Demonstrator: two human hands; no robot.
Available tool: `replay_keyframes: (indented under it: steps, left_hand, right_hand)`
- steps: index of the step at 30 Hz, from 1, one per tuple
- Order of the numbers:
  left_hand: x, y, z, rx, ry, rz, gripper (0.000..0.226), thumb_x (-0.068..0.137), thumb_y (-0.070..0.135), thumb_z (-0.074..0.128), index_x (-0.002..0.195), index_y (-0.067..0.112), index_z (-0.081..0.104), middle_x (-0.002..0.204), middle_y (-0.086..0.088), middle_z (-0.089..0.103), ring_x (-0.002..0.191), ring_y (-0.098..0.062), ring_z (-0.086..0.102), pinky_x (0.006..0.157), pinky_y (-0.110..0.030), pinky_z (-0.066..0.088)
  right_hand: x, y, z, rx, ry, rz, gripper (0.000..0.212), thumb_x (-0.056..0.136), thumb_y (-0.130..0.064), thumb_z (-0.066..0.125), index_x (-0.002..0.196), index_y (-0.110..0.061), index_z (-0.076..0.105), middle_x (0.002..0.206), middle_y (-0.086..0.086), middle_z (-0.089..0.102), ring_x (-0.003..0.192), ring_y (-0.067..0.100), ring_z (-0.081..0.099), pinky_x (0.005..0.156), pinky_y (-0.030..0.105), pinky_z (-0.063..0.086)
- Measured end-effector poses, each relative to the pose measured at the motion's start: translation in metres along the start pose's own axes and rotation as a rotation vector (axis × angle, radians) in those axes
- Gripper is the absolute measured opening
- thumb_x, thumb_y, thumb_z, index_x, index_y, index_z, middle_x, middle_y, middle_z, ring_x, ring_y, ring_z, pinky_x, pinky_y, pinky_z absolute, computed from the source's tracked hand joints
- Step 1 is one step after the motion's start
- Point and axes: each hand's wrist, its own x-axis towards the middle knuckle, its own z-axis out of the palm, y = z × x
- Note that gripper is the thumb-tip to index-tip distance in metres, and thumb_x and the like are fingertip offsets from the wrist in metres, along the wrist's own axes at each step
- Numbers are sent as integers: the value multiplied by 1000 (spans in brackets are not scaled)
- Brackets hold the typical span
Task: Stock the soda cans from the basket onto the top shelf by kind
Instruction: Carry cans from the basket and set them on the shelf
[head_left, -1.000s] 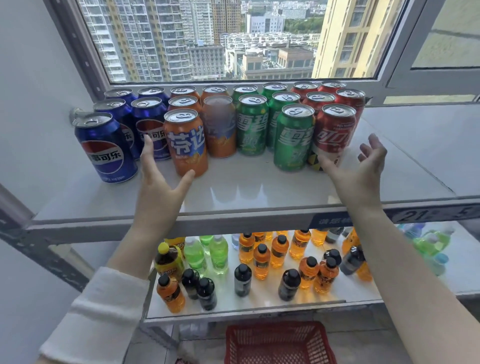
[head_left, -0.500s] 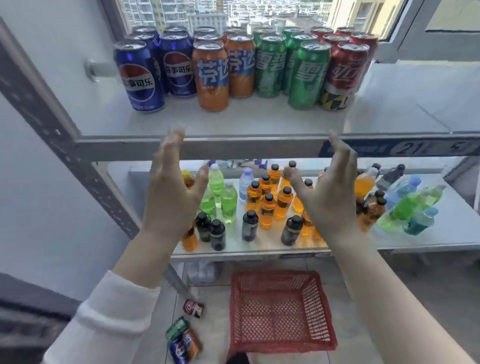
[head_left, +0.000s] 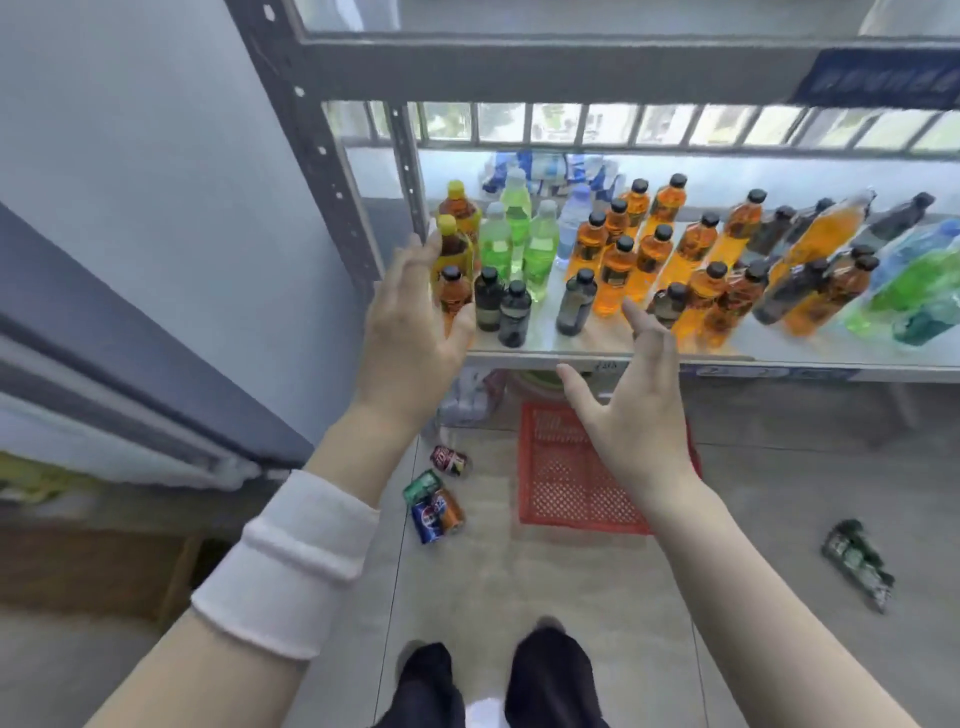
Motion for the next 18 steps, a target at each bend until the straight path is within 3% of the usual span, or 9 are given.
replay_keyframes:
  steps: [3,7,15,18]
  left_hand:
    - [-19,-31,-13,-3,-36,-18,60,90,19,56,143,14,28,151,-7,29,140,-20,25,115,-43,24]
    - [-51,-88,-27,-5,-100,-93,60,91,22,54,144,15,26,150,-4,31,139,-16,26,114,-29,22]
    - [-98,-180,-3,16,-239,-367,57,92,22,53,143,19,29,147,-1,34,136,-15,31,113,-40,29]
    - [-109,-210,18,46,-261,-477,52,92,23,53,140,20,34,143,-1,40,133,-16,36,112,-37,30]
  right_hand:
    - [-25,-12,29,3,-35,41,70,81,-25,69,138,-3,34,138,13,40,131,25,36,110,25,26]
    - [-66,-22,79,-4,-147,130,72,82,-25,69,140,-3,32,139,13,40,134,25,32,113,34,26]
    - [-120,-3,156,-46,-431,270,74,83,-27,67,142,-5,28,144,12,35,139,25,27,115,37,25]
    - [-123,18,189,-45,-553,326,75,84,-28,66,143,-6,26,145,11,34,138,23,28,114,34,27]
